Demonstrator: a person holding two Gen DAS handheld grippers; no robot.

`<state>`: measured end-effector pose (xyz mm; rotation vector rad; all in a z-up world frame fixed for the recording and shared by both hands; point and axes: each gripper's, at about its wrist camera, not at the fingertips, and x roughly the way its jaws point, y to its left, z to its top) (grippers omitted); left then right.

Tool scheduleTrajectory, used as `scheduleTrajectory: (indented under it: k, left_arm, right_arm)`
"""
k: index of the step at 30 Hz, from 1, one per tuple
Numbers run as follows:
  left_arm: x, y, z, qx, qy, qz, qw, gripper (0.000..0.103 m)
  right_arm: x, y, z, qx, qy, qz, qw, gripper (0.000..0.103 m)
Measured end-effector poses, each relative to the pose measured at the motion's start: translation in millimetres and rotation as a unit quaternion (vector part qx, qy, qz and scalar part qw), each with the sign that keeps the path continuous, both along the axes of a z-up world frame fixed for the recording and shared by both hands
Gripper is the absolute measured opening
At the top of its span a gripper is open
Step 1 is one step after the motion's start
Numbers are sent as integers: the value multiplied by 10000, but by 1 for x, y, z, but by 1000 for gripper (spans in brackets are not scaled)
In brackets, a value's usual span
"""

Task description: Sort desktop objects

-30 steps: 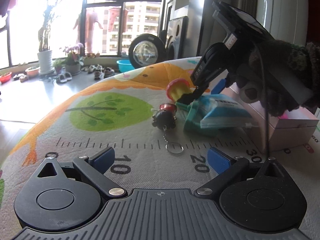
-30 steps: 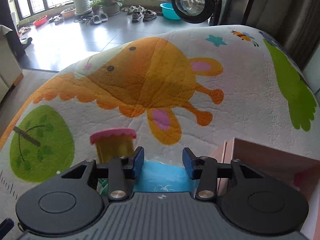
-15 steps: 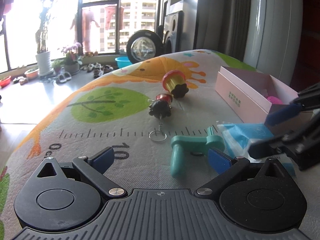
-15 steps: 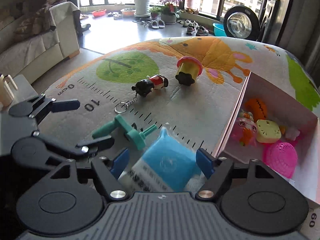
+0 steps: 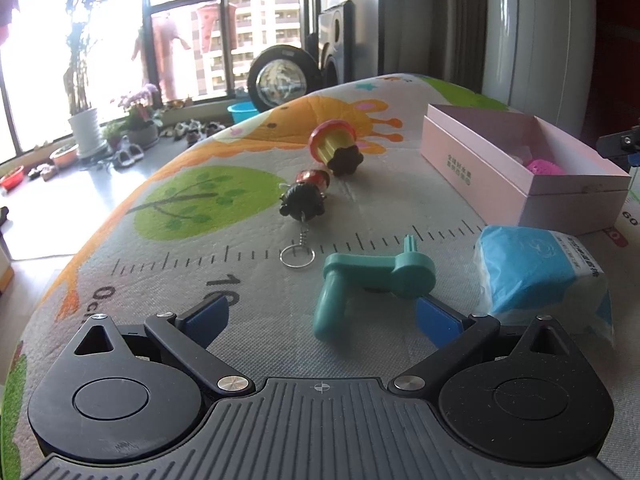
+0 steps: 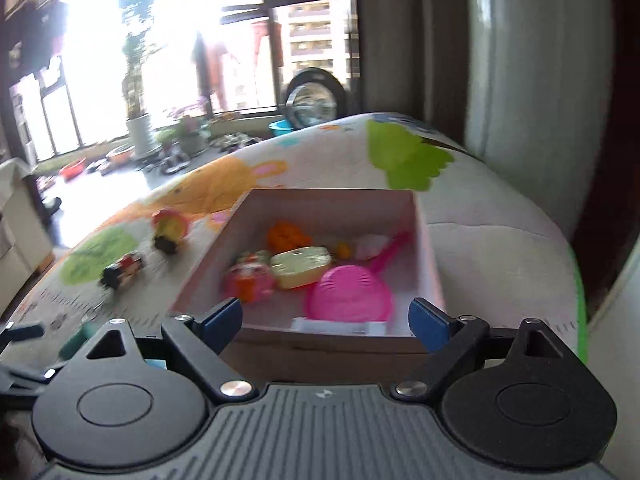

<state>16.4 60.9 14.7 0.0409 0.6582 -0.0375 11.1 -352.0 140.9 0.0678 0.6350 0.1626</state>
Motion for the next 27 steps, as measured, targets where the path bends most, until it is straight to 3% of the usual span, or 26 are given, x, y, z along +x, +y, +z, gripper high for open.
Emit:
scheduleTrajectory:
  k: [3, 6, 8, 12, 15, 17, 22, 24, 25, 27]
  left_arm:
    - [0, -2, 4, -40, 39, -83, 10000, 102]
    - [0, 0, 8, -50, 61, -61, 10000, 102]
    - [0, 2, 9, -11, 82, -13, 10000, 102]
    - [0, 4, 10, 70, 140, 70, 9999, 102]
    - [-2, 5, 11, 130, 128, 125, 9998, 102]
    - [-1, 7, 11, 158, 139, 191, 9996, 102]
    - [2, 5, 12, 115, 149, 231, 9996, 102]
    - [2, 2, 13, 117, 136, 166, 9997, 102]
    - [2, 0, 14, 139, 128, 133, 9997, 102]
    - [2, -1, 14, 162, 121, 75, 9998, 102]
  right_arm:
    - [22, -14, -19, 158, -13, -428, 9990, 92]
    - [34, -13, -31, 538, 234, -243, 9980, 92]
    - [31, -6, -32, 713, 209, -134, 9971, 101]
    - [12, 8, -30, 1050, 235, 903, 9901, 102]
    - [-25, 31, -15, 362, -508, 1461, 9873, 102]
    - [-48, 54, -8, -155, -788, 2128, 9738, 102]
    - [-73, 115, -29, -1138, -766, 3112, 9404, 101]
    - [-68, 129, -40, -1435, -682, 3068, 9384, 91]
    - [-65, 131, -42, -1451, -572, 2995, 9413, 83]
    - [-53, 122, -41, -1250, -370, 2774, 9519, 80]
